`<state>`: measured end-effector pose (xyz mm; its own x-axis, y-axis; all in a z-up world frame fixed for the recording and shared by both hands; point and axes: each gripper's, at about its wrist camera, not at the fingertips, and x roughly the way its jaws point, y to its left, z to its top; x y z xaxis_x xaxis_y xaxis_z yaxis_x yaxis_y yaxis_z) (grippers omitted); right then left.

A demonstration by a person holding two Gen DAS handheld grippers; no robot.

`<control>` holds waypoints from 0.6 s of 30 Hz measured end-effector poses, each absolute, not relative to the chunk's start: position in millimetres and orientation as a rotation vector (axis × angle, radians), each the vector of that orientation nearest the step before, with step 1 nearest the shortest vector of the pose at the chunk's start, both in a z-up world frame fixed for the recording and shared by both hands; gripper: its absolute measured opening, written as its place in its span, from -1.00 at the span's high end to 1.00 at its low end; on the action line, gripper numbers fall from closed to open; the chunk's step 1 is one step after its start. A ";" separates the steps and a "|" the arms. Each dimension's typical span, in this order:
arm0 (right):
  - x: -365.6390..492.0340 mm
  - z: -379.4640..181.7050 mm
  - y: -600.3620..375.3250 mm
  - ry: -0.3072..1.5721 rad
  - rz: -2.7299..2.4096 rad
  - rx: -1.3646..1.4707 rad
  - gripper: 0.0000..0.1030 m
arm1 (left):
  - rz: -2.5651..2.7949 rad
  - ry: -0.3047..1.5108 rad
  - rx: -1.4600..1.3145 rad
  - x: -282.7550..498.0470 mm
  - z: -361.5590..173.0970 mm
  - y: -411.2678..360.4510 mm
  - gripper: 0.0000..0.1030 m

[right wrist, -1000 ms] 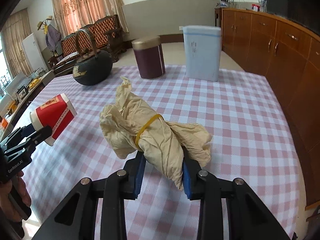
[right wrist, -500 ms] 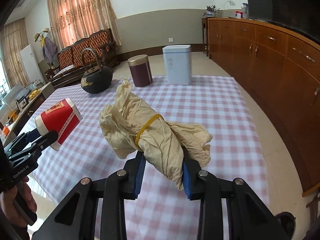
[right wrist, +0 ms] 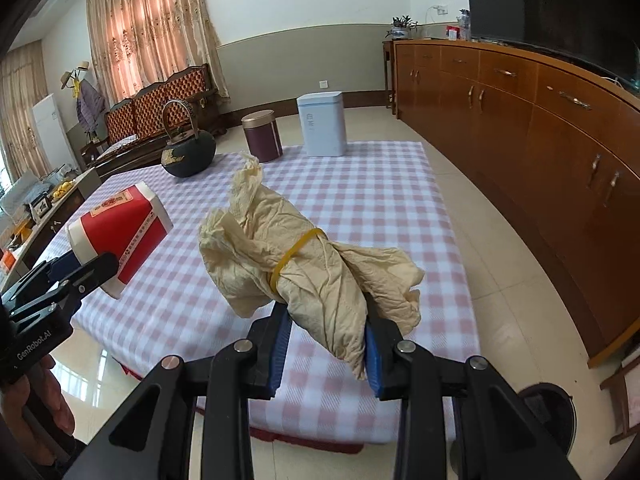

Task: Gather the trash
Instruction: 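Carry the paper cup and cloth bundle in both tools over the black bin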

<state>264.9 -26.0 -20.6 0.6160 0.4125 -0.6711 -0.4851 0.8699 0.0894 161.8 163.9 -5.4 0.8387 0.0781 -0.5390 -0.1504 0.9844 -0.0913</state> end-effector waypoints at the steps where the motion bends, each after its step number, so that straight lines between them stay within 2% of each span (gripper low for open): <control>1: 260.0 -19.4 -31.6 0.742 0.512 -0.107 0.33 | 0.116 0.564 -0.130 159.4 -5.2 158.7 -0.17; 18: 215.5 -15.0 -164.8 0.724 0.297 -0.056 0.33 | -0.097 0.557 -0.069 164.3 2.0 36.9 -0.17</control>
